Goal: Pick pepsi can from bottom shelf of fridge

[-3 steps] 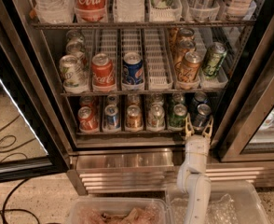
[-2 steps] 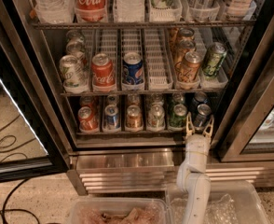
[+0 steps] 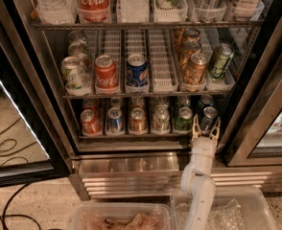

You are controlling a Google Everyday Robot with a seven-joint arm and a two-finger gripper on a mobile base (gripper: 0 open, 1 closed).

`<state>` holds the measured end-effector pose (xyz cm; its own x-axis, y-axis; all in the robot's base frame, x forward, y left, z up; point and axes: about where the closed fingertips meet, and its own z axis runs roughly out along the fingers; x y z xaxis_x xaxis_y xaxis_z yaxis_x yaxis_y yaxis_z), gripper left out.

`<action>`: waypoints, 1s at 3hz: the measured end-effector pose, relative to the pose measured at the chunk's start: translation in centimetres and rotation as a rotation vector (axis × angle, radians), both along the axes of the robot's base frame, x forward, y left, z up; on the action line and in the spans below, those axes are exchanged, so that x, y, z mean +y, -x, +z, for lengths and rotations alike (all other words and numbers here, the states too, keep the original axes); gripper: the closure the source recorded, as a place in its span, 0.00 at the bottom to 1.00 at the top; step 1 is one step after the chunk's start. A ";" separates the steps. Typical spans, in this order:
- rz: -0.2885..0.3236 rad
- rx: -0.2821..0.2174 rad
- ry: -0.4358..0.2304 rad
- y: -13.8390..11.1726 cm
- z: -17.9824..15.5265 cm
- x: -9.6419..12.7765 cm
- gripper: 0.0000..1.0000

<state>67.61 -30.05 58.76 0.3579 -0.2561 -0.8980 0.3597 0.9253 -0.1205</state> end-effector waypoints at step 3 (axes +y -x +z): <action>-0.001 0.000 -0.001 0.0 0.0 0.0 1.00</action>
Offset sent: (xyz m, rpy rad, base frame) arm 0.0002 -0.0003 0.0000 0.0007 -0.0005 -0.0010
